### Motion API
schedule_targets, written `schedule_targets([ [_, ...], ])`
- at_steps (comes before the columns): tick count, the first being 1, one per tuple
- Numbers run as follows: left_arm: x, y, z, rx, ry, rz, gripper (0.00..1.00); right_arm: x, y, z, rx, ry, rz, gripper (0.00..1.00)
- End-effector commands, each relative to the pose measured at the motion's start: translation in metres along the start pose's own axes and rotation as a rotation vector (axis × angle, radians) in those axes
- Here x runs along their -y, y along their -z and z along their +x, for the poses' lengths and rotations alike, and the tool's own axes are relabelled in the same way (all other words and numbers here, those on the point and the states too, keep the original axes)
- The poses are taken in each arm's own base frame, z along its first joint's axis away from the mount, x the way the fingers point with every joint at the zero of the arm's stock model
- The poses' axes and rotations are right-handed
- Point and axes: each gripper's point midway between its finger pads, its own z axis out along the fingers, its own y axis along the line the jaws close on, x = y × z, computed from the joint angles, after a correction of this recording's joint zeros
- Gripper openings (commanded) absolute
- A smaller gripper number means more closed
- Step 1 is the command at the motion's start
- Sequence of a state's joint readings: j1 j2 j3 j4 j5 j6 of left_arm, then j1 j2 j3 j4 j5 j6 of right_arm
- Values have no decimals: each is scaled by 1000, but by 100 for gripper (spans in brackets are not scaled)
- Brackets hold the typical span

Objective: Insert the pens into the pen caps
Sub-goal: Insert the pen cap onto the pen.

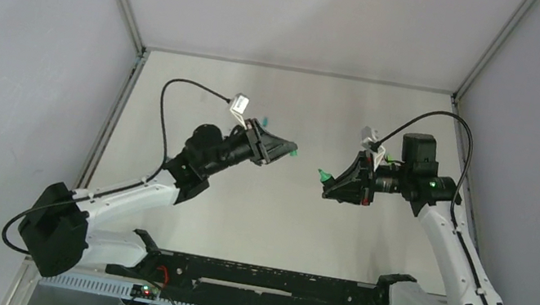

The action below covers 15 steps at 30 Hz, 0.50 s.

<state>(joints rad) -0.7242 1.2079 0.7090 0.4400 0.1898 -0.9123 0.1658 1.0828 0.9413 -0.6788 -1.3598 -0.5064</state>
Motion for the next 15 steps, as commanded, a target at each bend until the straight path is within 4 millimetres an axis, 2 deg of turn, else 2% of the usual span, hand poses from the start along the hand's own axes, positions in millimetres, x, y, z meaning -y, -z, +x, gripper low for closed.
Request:
schedule_targets([
  [1,104,35,-49,220,-170,463,0,-20,-4,-34,26,32,-21,0],
  [7,167,77,-66,341,-185,823,3,-40,-9,-66,64,-54,-92,0],
  [13,198,81,-64,303,-251,947,3,-62,-8,-101,76,-65,-116,0],
  [15,206,82,-68,308,-262,967,3,-59,-8,-109,81,-43,-56,0],
])
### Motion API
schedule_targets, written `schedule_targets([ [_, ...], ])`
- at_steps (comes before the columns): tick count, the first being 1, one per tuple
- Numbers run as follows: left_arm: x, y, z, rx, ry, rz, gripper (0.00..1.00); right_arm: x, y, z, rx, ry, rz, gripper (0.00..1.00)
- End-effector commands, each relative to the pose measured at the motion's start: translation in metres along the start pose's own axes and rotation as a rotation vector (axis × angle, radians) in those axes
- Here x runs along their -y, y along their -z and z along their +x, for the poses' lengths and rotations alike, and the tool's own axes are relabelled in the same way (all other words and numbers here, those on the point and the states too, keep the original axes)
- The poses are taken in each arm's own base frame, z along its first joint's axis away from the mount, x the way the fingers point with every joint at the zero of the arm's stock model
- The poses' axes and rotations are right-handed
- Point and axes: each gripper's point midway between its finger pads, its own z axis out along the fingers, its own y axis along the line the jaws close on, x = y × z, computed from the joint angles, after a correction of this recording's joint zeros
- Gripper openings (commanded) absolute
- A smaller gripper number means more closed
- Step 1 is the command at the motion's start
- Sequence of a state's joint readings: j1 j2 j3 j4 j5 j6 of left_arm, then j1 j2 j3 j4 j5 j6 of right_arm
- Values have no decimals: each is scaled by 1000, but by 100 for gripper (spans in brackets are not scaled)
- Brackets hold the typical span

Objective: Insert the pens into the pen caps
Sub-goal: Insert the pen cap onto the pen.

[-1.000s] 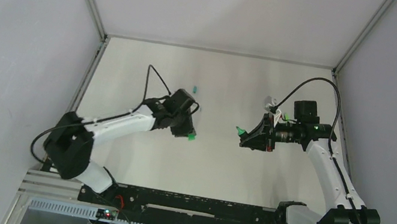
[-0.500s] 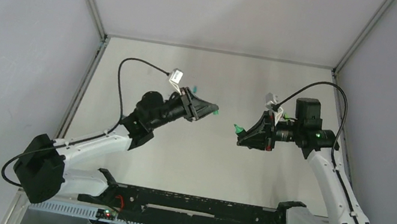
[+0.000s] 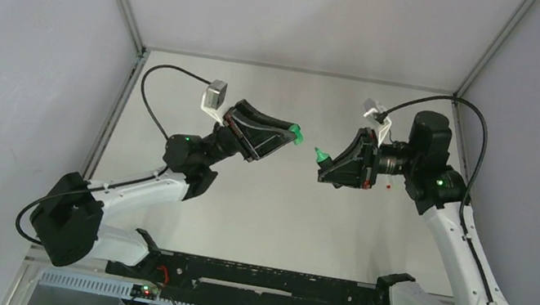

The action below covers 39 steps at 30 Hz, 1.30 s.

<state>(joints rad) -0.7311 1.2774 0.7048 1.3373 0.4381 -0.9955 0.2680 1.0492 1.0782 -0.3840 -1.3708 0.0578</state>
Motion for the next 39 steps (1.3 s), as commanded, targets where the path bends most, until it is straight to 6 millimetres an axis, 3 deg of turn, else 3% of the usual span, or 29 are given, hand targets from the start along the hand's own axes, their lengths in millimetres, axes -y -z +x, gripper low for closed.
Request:
schedule_targets([
  [1,47,-18,-26,44,-71,188,3,-14,2,-36,28,80,79,0],
  [3,32,-21,-28,62,-45,119,1,-3,5,-38,14,129,189,0],
  [6,-12,-21,-20,58,32,-85,0,18,13,-35,-11,168,337,0],
  [12,-83,0,2,-1,182,-504,0,43,24,-25,-77,244,503,0],
  [15,-93,11,4,2,211,-609,0,53,22,-19,-120,270,548,0],
  [22,-95,24,-8,54,154,-728,0,71,14,1,-155,237,560,0],
  [39,-104,16,10,25,186,-793,0,86,-12,10,-163,148,522,0],
])
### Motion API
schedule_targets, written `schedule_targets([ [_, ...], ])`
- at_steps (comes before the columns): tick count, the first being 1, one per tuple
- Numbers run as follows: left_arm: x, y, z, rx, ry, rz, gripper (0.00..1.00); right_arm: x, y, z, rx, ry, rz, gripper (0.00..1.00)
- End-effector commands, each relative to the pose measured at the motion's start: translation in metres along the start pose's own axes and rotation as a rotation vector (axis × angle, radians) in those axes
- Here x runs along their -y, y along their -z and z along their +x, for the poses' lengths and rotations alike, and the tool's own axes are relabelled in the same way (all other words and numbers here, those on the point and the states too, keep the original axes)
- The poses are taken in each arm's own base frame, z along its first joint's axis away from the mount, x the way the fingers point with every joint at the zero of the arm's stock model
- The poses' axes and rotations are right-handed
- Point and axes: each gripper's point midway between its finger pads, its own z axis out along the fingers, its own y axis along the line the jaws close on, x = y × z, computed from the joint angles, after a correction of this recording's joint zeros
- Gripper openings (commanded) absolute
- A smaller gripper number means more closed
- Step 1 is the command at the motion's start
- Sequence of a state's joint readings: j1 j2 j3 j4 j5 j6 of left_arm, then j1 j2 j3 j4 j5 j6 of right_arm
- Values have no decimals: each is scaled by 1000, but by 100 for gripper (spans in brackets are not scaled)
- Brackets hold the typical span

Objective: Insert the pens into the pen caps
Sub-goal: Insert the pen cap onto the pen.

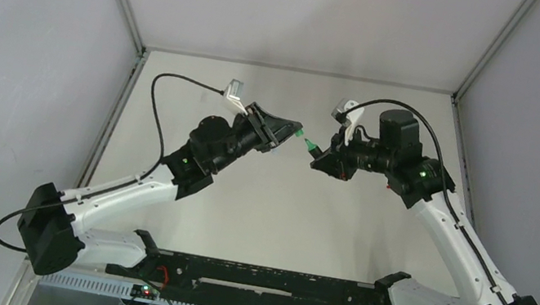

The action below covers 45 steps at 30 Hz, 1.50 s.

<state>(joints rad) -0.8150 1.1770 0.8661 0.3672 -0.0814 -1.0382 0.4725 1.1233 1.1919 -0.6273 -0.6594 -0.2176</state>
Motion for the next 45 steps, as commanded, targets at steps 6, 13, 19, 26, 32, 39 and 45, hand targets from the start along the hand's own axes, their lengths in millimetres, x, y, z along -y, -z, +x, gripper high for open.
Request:
schedule_targets([
  [6,18,-10,-7,16,8,20,0,4,-10,-10,29,-25,10,0],
  [13,16,-8,-9,31,7,12,0,3,-11,-6,20,-28,6,0],
  [19,16,-5,-13,49,9,8,0,-3,-9,2,3,-11,-22,0],
  [26,19,-5,-10,34,19,28,0,1,-13,4,-2,-30,-11,0],
  [32,20,-6,-8,29,23,34,0,4,-15,5,-8,-38,-3,0],
  [39,22,-6,-6,25,27,41,0,6,-17,6,-13,-44,4,0],
  [45,23,-6,-5,22,32,45,0,10,-17,7,-16,-44,30,0],
])
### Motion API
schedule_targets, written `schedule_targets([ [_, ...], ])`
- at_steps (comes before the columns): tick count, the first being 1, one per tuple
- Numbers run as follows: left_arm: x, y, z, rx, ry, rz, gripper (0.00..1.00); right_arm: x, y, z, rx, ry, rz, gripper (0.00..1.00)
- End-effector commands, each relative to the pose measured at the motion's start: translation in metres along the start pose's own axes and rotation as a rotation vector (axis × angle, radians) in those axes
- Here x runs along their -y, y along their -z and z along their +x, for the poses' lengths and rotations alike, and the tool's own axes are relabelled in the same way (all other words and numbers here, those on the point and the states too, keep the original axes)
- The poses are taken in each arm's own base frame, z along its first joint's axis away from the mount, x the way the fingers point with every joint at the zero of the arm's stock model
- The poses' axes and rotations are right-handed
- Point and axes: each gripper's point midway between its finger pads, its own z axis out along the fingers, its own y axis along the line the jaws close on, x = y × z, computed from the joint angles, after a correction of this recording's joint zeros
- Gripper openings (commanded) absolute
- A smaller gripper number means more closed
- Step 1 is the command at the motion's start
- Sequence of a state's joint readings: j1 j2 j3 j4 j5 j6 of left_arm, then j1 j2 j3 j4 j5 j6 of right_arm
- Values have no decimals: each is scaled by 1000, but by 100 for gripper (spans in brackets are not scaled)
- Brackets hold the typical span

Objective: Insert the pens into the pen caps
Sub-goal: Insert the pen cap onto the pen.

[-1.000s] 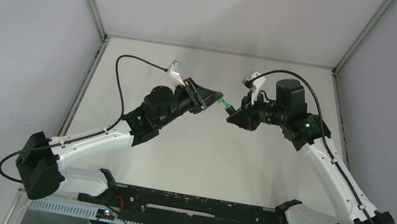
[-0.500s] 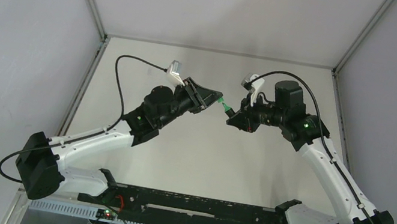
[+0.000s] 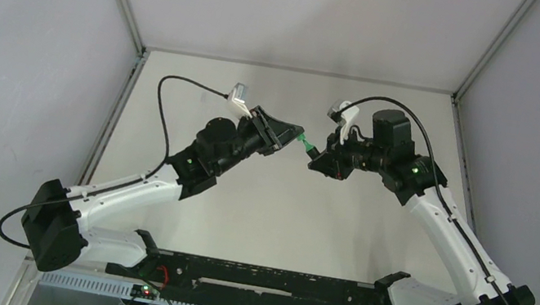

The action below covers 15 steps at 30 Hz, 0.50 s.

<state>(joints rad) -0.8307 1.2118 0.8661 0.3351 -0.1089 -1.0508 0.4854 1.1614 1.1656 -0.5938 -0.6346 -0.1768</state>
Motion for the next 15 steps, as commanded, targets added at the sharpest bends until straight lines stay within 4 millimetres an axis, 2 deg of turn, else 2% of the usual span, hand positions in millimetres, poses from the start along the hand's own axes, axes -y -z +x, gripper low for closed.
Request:
schedule_targets([
  [1,42,3,-18,43,26,111,0,3,-2,-6,19,9,24,0],
  [15,36,-7,7,0,57,80,0,8,-4,-12,40,6,52,0],
])
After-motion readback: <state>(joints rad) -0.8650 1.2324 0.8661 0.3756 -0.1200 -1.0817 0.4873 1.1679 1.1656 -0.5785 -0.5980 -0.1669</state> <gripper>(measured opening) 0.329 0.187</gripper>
